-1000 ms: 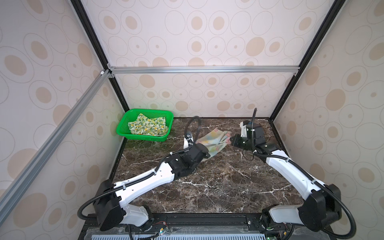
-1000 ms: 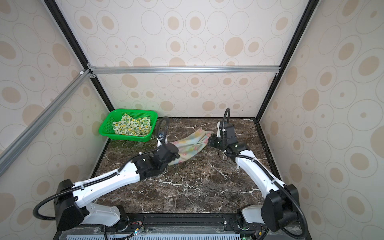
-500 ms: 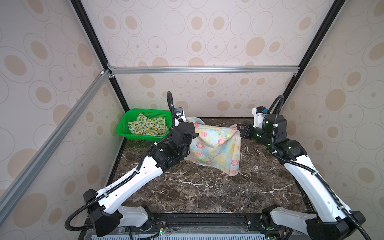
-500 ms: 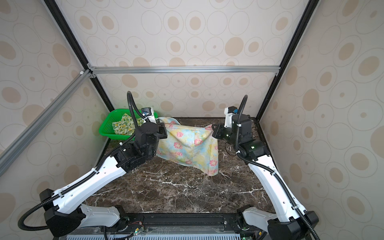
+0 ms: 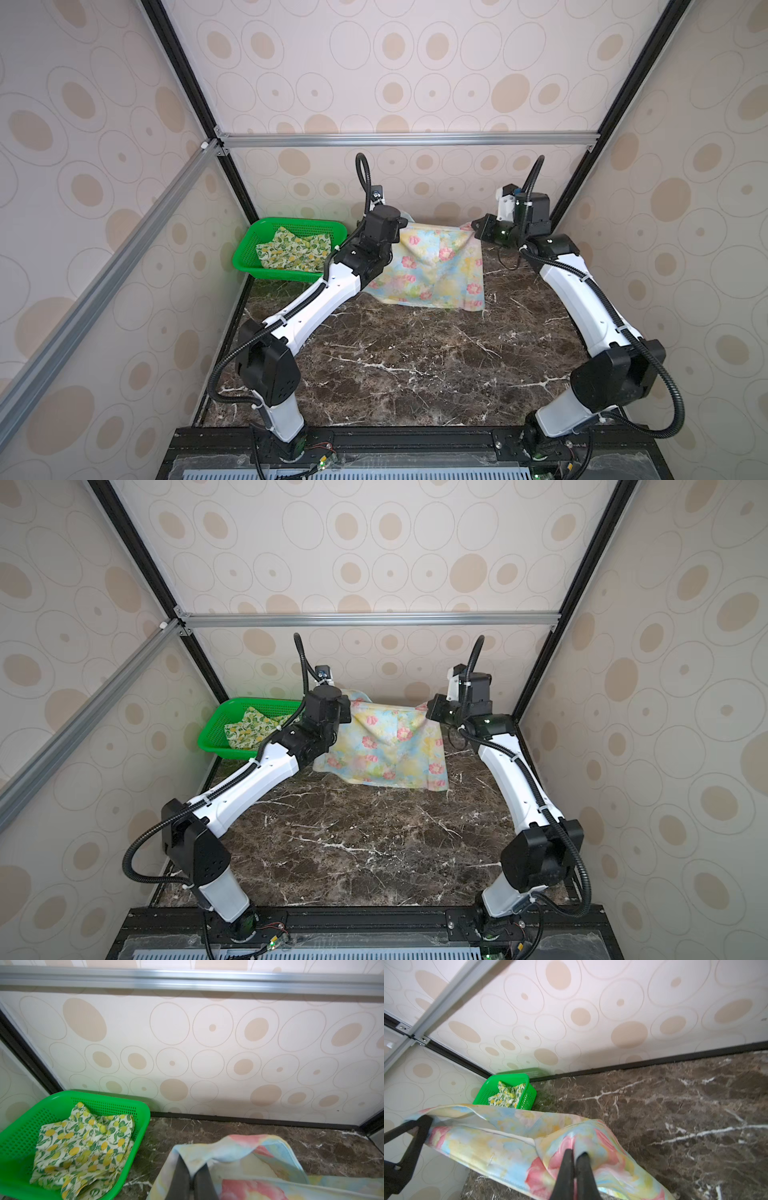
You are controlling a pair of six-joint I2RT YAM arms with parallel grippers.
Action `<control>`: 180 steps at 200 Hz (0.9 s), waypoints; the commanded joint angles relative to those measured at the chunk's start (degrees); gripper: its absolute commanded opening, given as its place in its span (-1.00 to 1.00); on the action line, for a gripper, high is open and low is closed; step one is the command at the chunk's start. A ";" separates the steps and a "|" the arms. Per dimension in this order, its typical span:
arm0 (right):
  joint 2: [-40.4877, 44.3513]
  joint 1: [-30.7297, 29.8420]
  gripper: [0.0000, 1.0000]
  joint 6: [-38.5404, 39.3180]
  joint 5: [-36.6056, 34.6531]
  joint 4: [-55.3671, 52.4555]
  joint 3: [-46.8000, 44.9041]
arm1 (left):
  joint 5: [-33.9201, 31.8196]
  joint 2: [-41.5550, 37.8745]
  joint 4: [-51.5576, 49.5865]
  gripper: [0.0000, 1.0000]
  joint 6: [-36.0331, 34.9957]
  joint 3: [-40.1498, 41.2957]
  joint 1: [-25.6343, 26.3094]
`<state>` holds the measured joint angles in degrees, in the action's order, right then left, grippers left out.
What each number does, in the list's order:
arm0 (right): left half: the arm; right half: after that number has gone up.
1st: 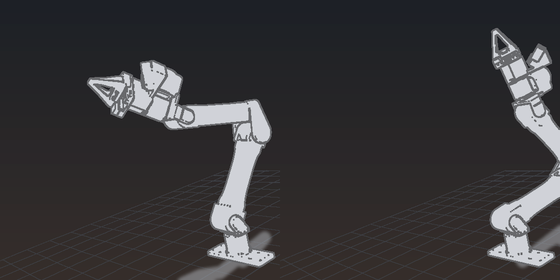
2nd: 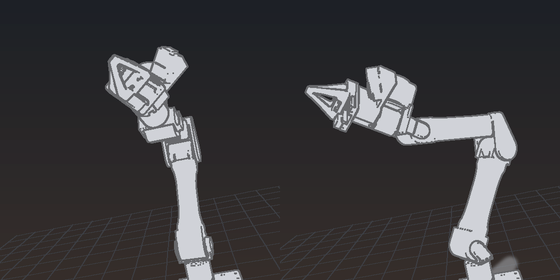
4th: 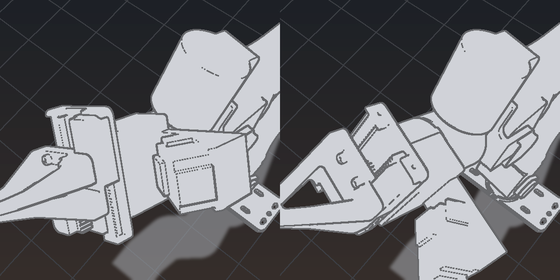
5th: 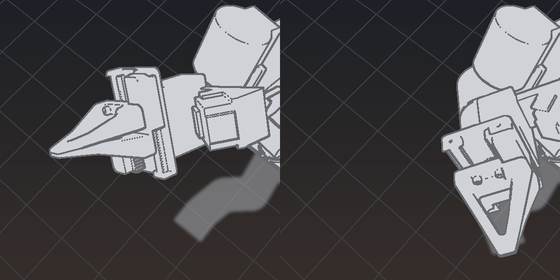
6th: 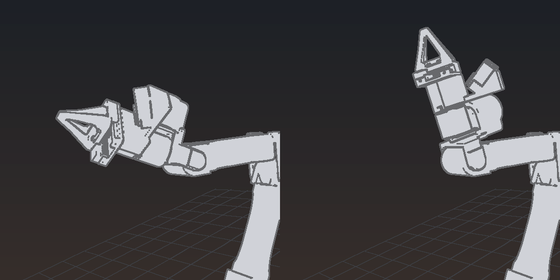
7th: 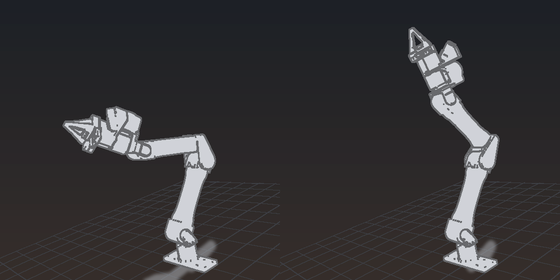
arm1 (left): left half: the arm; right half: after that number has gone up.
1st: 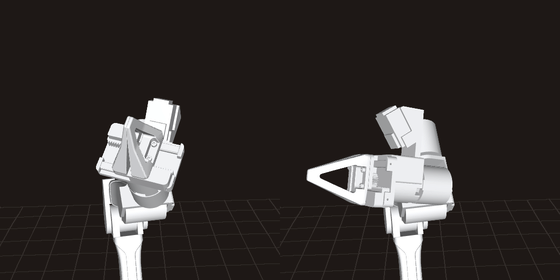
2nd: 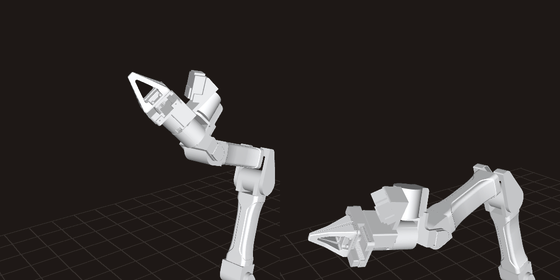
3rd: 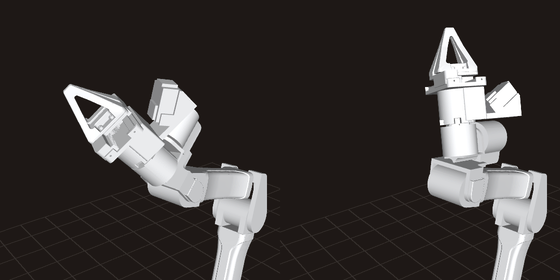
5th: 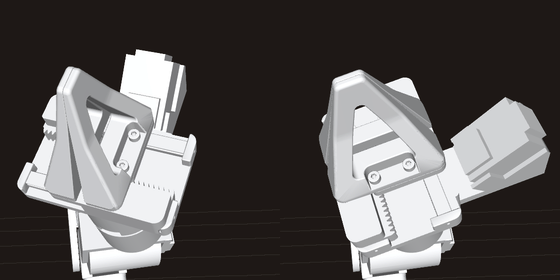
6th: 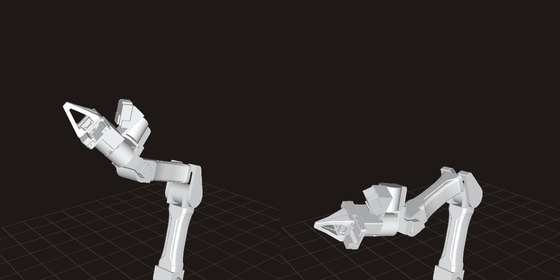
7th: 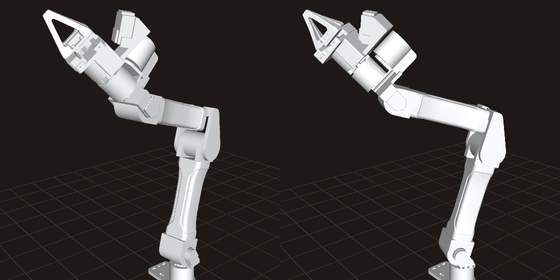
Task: Fold and stack skirts
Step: Flatten out the skirt at the center of the table.
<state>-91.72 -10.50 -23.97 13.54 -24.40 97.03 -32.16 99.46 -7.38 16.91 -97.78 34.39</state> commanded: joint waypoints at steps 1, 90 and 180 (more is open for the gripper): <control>2.69 1.89 -1.00 3.60 -2.16 0.48 3.37 | -1.43 -3.09 6.22 -1.00 -2.23 -3.09 -2.07; 21.16 -6.47 -1.00 -2.02 -2.27 7.77 -42.12 | 12.22 -25.16 12.90 -0.47 20.96 49.68 -0.35; 30.64 -22.20 0.29 -13.60 -13.53 6.68 -63.01 | 11.83 -39.45 -3.02 0.40 30.83 66.62 7.92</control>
<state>-61.87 -32.18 -36.88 5.04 -14.98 30.04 -18.57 60.53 -6.55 47.92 -27.16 42.11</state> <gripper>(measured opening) 0.641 0.692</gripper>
